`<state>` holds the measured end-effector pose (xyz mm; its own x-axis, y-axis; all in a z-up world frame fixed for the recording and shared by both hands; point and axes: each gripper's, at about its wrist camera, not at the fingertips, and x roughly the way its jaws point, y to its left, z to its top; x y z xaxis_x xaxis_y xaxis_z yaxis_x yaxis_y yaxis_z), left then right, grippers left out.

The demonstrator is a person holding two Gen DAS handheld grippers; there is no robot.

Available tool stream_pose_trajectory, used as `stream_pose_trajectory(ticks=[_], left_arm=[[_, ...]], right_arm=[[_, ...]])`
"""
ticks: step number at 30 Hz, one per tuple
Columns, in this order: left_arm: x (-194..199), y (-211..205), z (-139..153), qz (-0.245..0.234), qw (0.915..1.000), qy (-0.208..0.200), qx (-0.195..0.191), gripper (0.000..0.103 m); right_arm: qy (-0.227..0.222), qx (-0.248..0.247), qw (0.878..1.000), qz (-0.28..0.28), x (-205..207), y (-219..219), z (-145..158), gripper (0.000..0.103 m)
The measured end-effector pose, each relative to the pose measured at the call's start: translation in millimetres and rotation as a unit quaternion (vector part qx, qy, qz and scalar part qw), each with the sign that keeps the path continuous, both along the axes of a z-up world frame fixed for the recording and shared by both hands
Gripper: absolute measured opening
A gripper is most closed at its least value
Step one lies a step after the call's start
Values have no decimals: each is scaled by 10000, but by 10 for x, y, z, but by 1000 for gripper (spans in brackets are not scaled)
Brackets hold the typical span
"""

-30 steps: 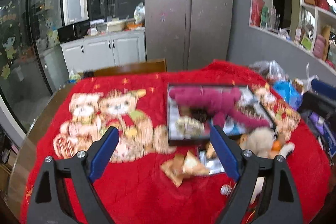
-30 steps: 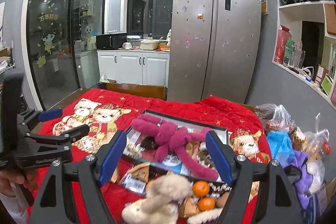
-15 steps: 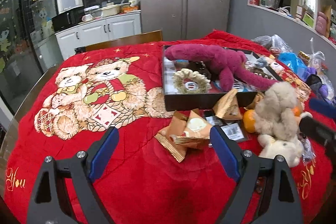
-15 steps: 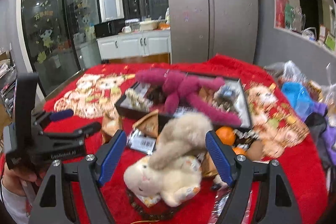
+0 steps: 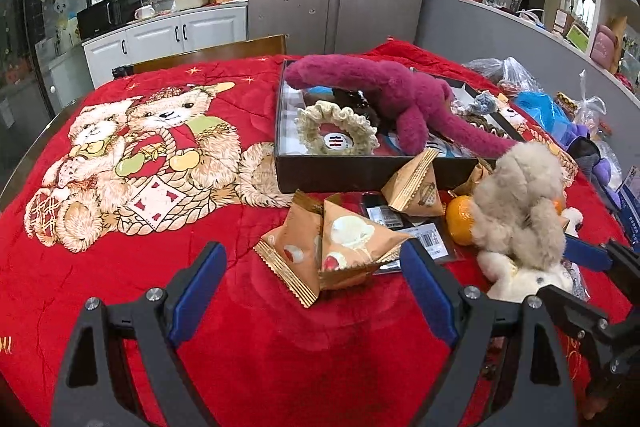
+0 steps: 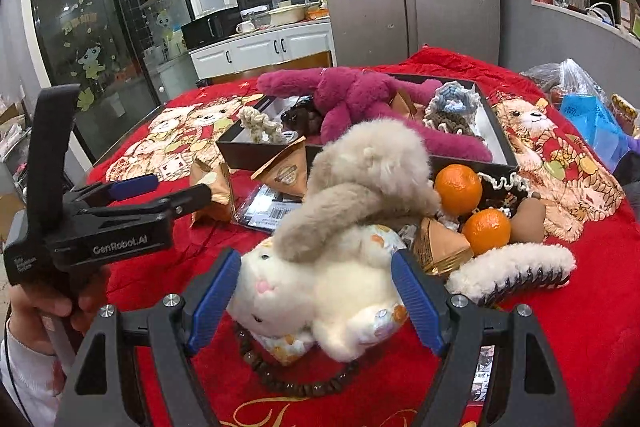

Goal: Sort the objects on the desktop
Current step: 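Reach the left tool to the Choco snack packet while the right tool reaches the white plush bunny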

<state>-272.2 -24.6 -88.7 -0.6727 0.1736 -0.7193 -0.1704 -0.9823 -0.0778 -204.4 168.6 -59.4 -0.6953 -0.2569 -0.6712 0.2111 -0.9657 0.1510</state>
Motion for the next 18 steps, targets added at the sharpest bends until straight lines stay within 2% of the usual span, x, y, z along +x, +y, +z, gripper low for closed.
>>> stream_pose_trajectory(ticks=[8,12,18], left_arm=[[1,39,-33,-107,9999,-84,52,90],[3,121,-80,-186,9997,-125,-94,90],[2,149,-118,-238,9996,-161,-68,90]], right_arm=[[-42,25,9999,145,11,-4,-18,80],[-27,162,9997,194,21,-67,-37,80],[-54,98,9998,184,18,-32,-43,80]])
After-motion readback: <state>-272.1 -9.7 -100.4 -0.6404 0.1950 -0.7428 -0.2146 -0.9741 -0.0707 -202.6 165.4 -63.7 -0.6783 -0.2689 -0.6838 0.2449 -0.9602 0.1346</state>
